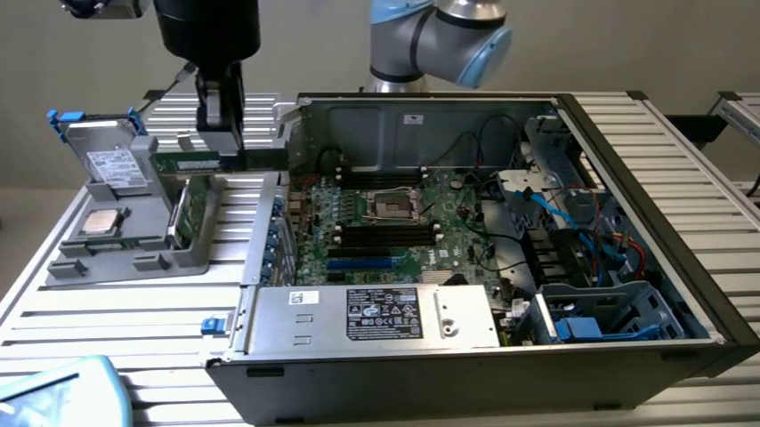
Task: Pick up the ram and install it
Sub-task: 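Pick up the ram and move it above insertion slot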
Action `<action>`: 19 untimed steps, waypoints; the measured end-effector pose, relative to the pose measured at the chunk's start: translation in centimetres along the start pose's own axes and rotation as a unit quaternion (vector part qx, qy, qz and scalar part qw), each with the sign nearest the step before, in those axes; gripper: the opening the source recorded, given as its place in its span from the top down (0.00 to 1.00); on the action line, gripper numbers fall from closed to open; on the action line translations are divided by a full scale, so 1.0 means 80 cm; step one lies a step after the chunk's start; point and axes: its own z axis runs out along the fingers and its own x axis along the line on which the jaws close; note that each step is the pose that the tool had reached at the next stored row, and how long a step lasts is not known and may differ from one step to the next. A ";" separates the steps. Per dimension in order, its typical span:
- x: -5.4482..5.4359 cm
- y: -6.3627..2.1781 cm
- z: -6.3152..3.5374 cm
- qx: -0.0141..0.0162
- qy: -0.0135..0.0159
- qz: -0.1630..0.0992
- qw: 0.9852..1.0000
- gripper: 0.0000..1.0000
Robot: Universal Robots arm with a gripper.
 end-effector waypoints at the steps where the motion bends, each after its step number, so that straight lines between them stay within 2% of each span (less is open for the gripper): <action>1: 0.001 -0.005 -0.001 0.000 0.000 0.000 1.000 0.85; 19: 0.017 -0.105 -0.019 -0.002 0.000 0.000 1.000 0.85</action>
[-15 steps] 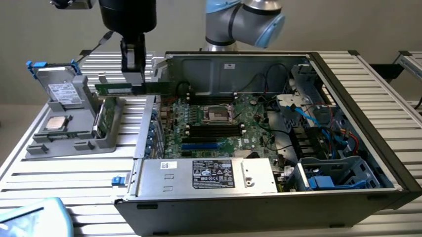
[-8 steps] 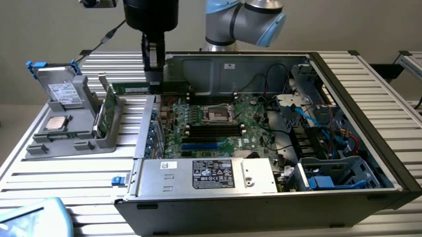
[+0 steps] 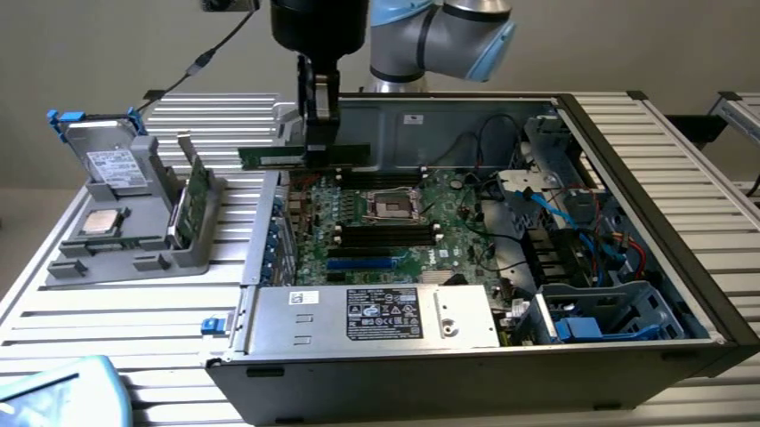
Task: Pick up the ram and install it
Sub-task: 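Pick up the ram and move it above insertion slot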
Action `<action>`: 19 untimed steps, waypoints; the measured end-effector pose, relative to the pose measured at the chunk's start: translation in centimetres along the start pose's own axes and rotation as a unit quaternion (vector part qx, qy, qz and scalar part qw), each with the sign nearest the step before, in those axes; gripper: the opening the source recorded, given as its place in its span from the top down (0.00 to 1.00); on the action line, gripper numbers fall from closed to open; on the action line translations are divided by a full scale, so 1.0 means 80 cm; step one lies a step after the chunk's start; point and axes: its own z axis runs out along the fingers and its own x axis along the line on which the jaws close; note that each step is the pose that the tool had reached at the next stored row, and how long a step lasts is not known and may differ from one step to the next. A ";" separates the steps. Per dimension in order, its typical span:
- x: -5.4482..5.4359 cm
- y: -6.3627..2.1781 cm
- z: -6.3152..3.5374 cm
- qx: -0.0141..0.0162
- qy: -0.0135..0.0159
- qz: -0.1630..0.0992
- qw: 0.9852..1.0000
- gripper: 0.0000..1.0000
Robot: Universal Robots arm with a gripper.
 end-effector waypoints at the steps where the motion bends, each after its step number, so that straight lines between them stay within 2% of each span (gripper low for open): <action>1: 0.001 -0.005 -0.001 0.000 0.000 0.000 1.000 0.85; 14: 0.010 -0.078 -0.009 0.000 0.000 0.000 1.000 0.85; 19: 0.011 -0.105 -0.003 0.000 0.000 0.001 1.000 0.85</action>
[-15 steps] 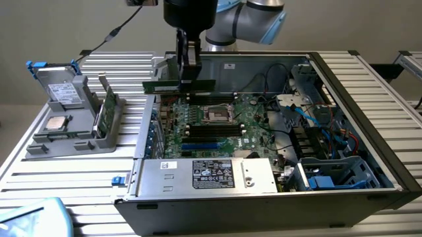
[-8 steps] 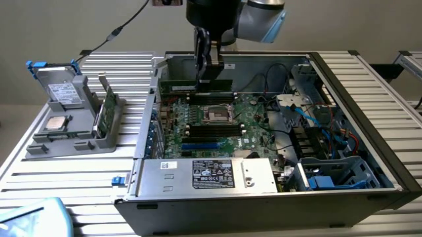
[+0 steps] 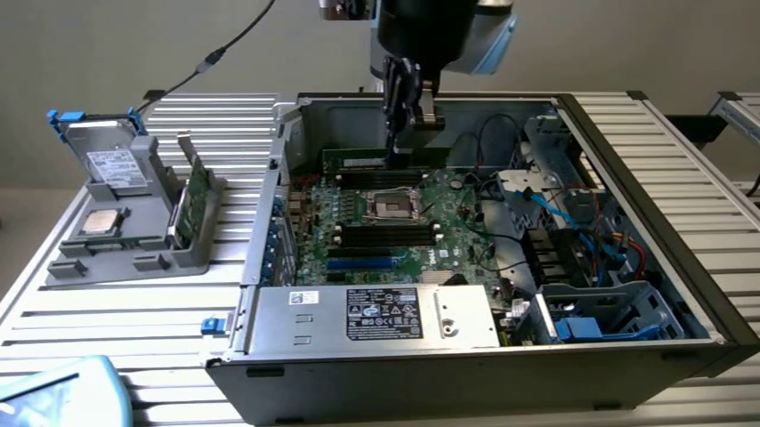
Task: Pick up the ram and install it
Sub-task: 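Pick up the ram and move it above insertion slot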
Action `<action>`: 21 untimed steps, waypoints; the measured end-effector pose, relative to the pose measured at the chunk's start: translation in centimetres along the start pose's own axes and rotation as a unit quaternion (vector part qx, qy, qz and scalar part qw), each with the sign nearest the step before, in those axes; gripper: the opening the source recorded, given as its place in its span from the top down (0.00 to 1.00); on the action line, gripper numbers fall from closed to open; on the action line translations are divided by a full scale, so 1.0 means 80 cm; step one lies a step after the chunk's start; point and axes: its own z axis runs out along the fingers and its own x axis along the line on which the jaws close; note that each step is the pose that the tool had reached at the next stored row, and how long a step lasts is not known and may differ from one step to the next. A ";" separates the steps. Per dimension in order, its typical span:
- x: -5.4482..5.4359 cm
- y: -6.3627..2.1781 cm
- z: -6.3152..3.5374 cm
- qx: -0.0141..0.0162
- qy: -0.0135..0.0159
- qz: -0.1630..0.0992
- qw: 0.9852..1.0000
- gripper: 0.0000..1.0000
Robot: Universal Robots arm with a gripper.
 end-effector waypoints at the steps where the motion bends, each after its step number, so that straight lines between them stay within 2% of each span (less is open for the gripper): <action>1: 0.000 -0.005 0.002 0.000 0.000 0.000 1.000 0.85; 5: 0.000 -0.016 0.010 0.000 -0.001 0.004 1.000 0.85; 11: -0.001 -0.020 0.023 -0.001 -0.004 0.019 1.000 0.85; 21: -0.013 -0.024 0.045 -0.001 -0.006 0.032 0.999 0.85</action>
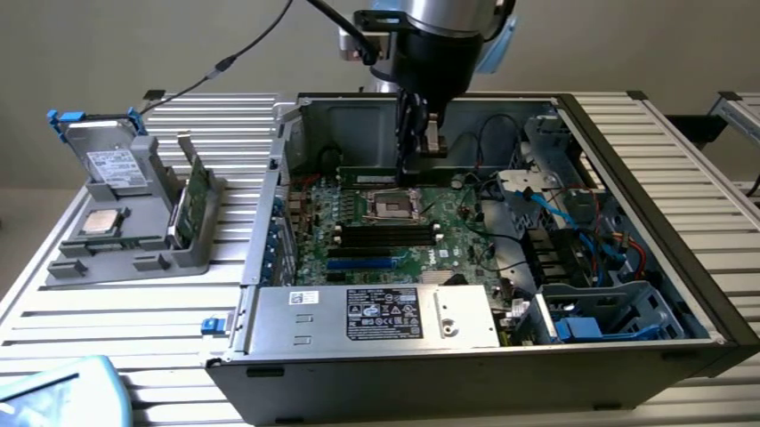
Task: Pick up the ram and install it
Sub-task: 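Pick up the ram and move it above insertion slot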
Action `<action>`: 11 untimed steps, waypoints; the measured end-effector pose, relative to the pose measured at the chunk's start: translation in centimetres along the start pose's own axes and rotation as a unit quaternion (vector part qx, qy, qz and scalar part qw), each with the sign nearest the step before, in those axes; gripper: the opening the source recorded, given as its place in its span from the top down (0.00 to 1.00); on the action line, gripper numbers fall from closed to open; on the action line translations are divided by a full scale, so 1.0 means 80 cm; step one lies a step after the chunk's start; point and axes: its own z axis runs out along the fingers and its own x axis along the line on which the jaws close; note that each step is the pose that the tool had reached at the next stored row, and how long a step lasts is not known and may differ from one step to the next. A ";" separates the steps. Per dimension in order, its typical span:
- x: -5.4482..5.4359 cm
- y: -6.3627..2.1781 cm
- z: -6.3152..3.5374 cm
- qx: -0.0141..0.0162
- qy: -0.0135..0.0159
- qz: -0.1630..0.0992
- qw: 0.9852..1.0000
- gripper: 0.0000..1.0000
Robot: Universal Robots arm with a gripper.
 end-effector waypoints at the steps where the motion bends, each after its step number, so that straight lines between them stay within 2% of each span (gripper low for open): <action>1: -0.002 0.000 0.002 0.000 0.000 0.001 1.000 0.85; 8: -0.018 -0.003 0.018 0.000 0.000 0.004 1.000 0.85; 11: -0.021 -0.004 0.025 0.000 -0.001 0.005 1.000 0.85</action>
